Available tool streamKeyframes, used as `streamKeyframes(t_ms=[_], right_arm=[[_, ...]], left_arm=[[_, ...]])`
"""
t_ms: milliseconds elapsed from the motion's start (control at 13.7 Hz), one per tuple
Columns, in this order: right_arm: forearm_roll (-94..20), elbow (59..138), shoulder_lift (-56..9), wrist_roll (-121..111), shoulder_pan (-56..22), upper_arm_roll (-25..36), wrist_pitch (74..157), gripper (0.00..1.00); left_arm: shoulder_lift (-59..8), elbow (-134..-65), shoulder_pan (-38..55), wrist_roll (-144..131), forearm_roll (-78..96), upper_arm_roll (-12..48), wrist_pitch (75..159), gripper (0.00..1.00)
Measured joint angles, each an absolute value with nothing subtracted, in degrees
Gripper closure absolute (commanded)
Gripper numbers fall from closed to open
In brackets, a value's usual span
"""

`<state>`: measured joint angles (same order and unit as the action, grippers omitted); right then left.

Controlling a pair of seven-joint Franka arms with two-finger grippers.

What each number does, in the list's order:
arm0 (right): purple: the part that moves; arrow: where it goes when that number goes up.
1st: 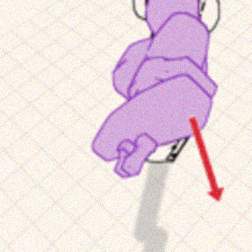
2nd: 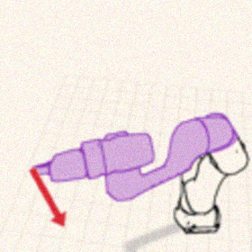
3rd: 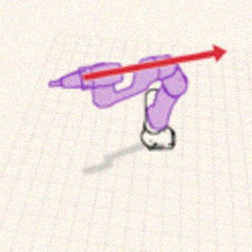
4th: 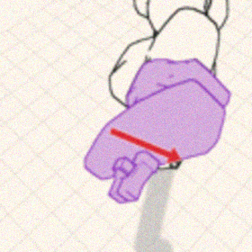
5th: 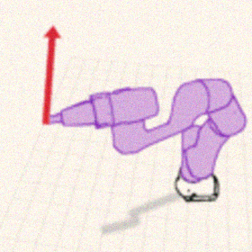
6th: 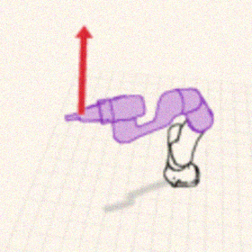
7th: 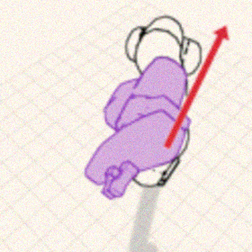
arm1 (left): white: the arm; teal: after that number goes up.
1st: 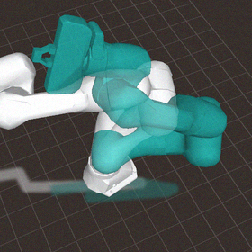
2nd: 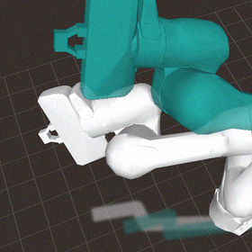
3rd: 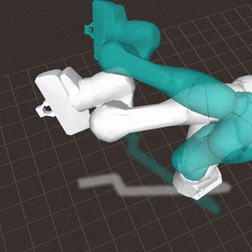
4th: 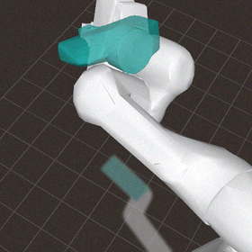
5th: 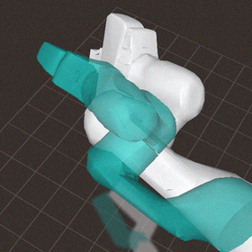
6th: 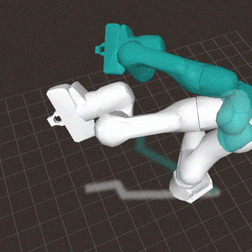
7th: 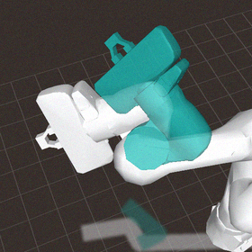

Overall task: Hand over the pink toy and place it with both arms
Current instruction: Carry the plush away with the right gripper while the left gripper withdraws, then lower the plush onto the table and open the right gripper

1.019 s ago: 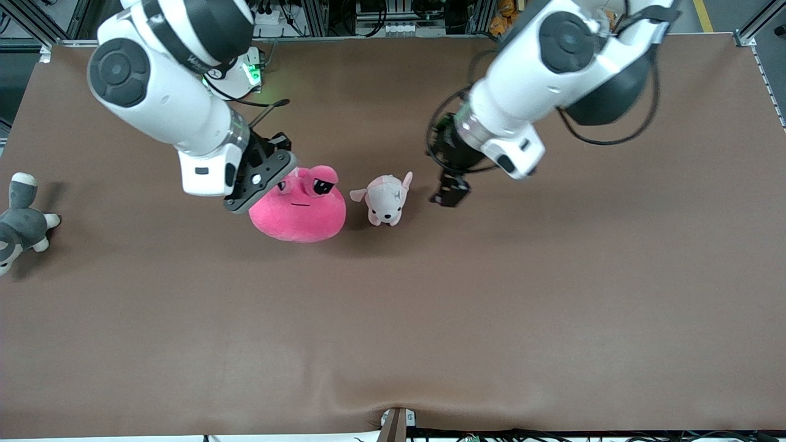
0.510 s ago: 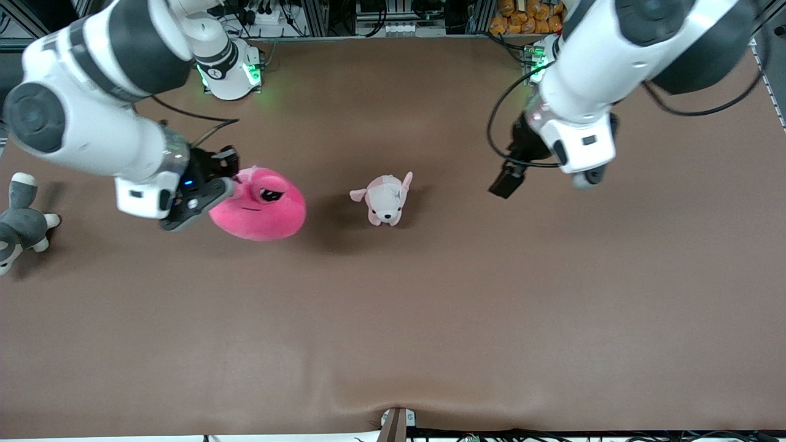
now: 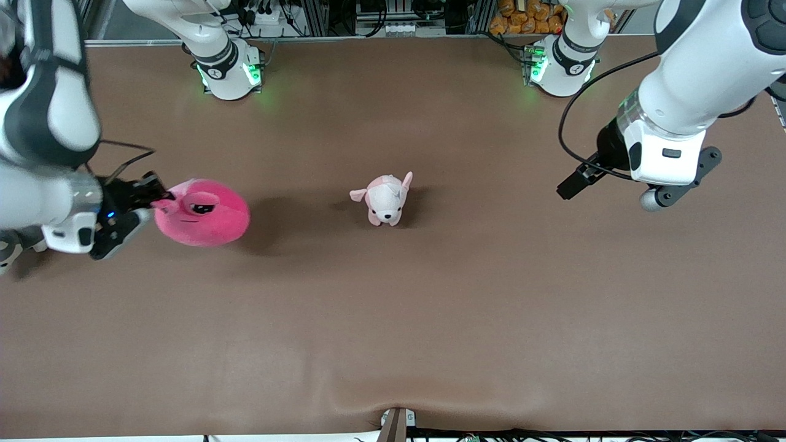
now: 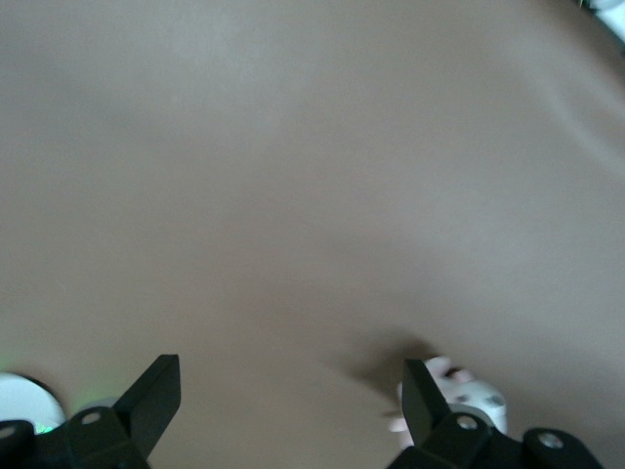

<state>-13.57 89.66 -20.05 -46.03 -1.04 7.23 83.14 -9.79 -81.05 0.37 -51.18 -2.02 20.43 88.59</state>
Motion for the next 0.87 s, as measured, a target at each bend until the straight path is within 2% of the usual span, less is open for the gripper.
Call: streamKeyframes(t_ms=[291,510,582,655,728,801,874], right_arm=[[-13.45,89.65,-26.82,-58.41,6.67,7.25,83.6,1.0],[-12.85,89.64,-28.68,-63.46,8.64,7.24,83.56,0.97],[-12.75,89.64,-29.38,-65.03,8.9,7.24,83.56,0.85],[-12.69,89.62,-30.09,-66.04,8.99,7.24,83.63,0.5],[-12.65,89.61,-30.68,-66.65,9.0,7.22,83.73,0.06],[-12.64,89.6,-31.05,-66.85,9.0,7.15,83.8,0.0],[-12.63,89.55,-31.18,-66.89,9.0,7.09,83.8,0.0]], left_arm=[[-9.16,-81.04,-3.63,-31.0,-2.71,19.21,87.79,0.0],[-6.42,-81.16,-1.61,-20.67,-2.72,12.93,85.81,0.0],[-5.21,-81.39,-1.47,-19.12,-2.72,12.01,84.22,0.0],[-3.93,-81.86,-1.41,-18.6,-2.72,11.54,83.17,0.0],[-2.57,-82.64,-1.15,-18.28,-2.72,10.99,82.61,0.0],[-1.28,-83.64,-0.6,-18.17,-2.72,10.08,82.34,0.0],[0.0,-84.85,0.18,-18.15,-2.72,8.74,82.18,0.0]])
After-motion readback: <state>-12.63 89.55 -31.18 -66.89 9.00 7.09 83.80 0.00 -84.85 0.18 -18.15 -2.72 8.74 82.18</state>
